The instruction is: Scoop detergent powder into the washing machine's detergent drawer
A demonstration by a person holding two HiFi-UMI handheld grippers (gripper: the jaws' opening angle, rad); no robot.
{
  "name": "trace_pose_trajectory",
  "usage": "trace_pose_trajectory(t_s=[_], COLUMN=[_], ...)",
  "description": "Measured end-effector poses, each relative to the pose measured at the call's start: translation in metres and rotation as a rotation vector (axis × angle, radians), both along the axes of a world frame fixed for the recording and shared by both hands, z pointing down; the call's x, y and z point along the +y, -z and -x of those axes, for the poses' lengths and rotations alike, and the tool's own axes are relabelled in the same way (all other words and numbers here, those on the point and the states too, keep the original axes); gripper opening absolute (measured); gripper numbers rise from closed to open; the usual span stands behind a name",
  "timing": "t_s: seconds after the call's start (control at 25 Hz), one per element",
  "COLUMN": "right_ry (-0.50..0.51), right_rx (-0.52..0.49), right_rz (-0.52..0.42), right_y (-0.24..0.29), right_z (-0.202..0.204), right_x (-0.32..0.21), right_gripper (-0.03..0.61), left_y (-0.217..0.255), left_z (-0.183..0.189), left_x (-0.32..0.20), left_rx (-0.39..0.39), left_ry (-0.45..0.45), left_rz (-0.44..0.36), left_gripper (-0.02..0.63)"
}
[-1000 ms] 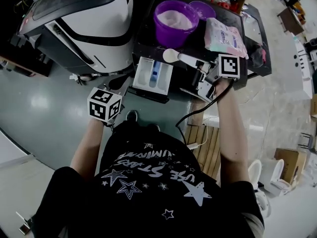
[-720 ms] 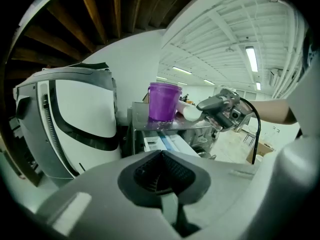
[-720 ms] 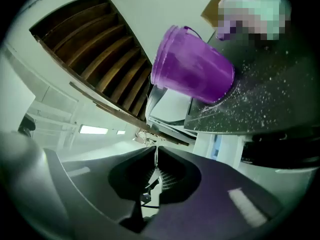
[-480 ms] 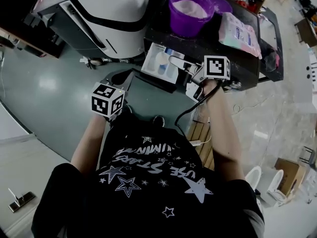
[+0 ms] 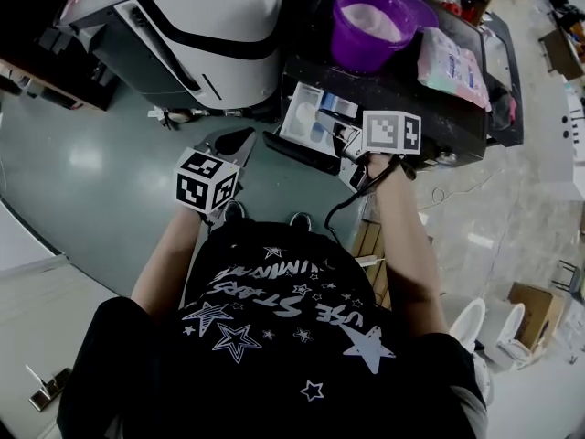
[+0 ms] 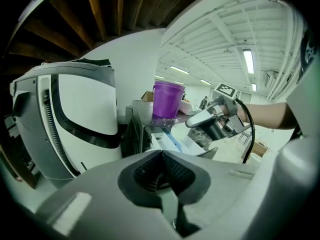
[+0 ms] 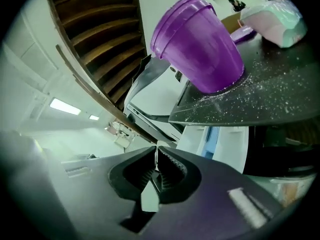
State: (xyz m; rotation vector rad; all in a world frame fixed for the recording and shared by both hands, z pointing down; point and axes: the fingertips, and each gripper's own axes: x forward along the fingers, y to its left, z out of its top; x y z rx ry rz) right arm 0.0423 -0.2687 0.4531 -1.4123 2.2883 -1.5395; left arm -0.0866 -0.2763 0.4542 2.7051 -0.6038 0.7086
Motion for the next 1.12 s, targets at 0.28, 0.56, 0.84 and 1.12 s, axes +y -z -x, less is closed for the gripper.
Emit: trace_pose_trajectory(t_s=[0.28,0.56,0.84,1.12], right_ry=[-0.042,-0.051,0.018,0.064], right_rx=[0.232,0.479,0.689,0.815], right_rz=[0.001,-0.02,-0.053,-0.056], right_y=[-0.014,-0.023,-0.028,-0.034], right_z=[0.007,0.009,0.018,0.023], right_x=[-0.004,-0.005,-0.008,-0.007], right_gripper=[0.037,0.037,0.037,0.037], left_y=[-0.008,-0.01,-0.015,-0.017], left_z=[0.014,0.016,0.021,0.03], left_x=[-0.012,-0.019,-0.024,-0.026], left_rx=[0.0,0.017,0.027,0.027], left_ry=[-0.083,-0.174,-0.207,-0.222], left_rz=[0.031,0.041,0.056,0.062], left_gripper=[0.0,0.0,0.0,0.0])
